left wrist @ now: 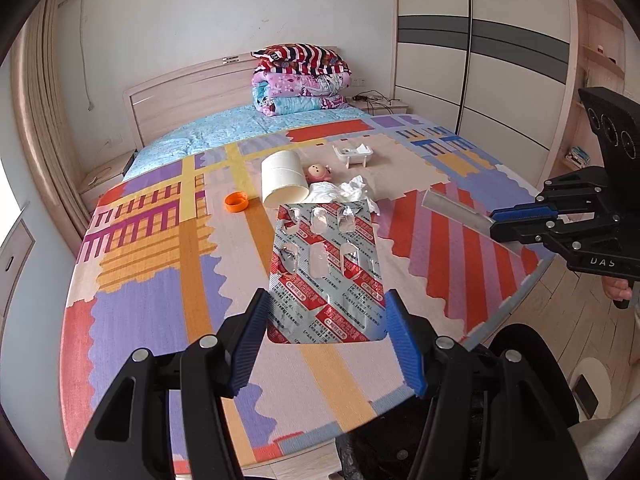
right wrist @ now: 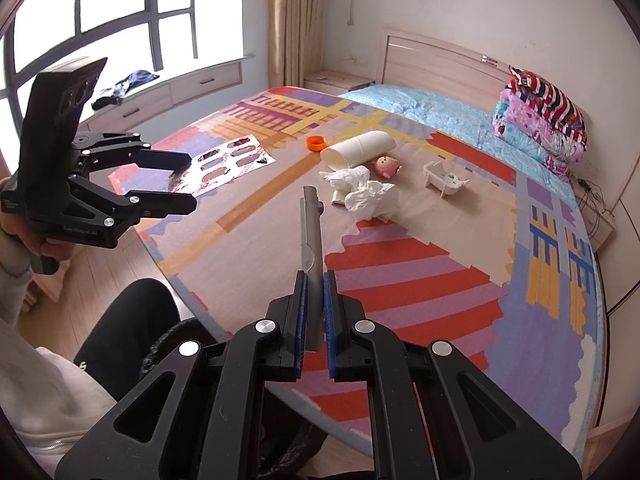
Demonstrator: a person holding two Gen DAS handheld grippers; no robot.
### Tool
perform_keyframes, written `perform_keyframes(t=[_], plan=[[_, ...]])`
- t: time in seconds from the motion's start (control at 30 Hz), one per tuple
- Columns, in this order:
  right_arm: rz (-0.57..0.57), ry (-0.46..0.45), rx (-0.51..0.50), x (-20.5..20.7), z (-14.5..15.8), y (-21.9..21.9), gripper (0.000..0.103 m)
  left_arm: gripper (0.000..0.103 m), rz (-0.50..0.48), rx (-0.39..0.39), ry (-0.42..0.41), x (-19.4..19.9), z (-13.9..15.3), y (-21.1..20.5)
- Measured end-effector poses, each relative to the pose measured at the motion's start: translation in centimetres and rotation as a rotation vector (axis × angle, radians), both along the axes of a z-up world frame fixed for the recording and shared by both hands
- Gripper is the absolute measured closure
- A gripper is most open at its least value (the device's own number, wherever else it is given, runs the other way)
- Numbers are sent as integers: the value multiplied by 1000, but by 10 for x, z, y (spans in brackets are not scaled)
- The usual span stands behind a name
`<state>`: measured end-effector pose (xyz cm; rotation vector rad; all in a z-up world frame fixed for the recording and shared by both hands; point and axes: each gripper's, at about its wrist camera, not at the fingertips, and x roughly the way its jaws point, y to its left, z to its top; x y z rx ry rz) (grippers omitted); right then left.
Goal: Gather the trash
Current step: 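Carry both items over the bin and open both tools to drop them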
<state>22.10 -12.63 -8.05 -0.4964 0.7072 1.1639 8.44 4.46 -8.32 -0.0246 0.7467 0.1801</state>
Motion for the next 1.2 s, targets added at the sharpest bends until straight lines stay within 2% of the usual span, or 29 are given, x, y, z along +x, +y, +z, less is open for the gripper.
perform_keyframes(t=[0.17,0.23,0.57,0.73,0.87,1.2], plan=[[-38,51,26,-12,-8,-12,94,46,-36,16,-6,-16,2,-20],[-42,37,26,-19,-10,-16,94,46,-46,6,-6,-21,-1,-26],[-34,115,-5,-47,-38,-37,94,46,-144,-1,48,-49,-26,-61],[-29,173,-34,-59,-61,-45,94,46,-204,-15,118,-57,-53,-75],[-11,210,-78,-69,-83,-49,94,46,-222,-56,173,-61,-79,-80],[-37,264,-143,-70,-118,-49,94,46,-205,-154,312,-49,-142,-77]])
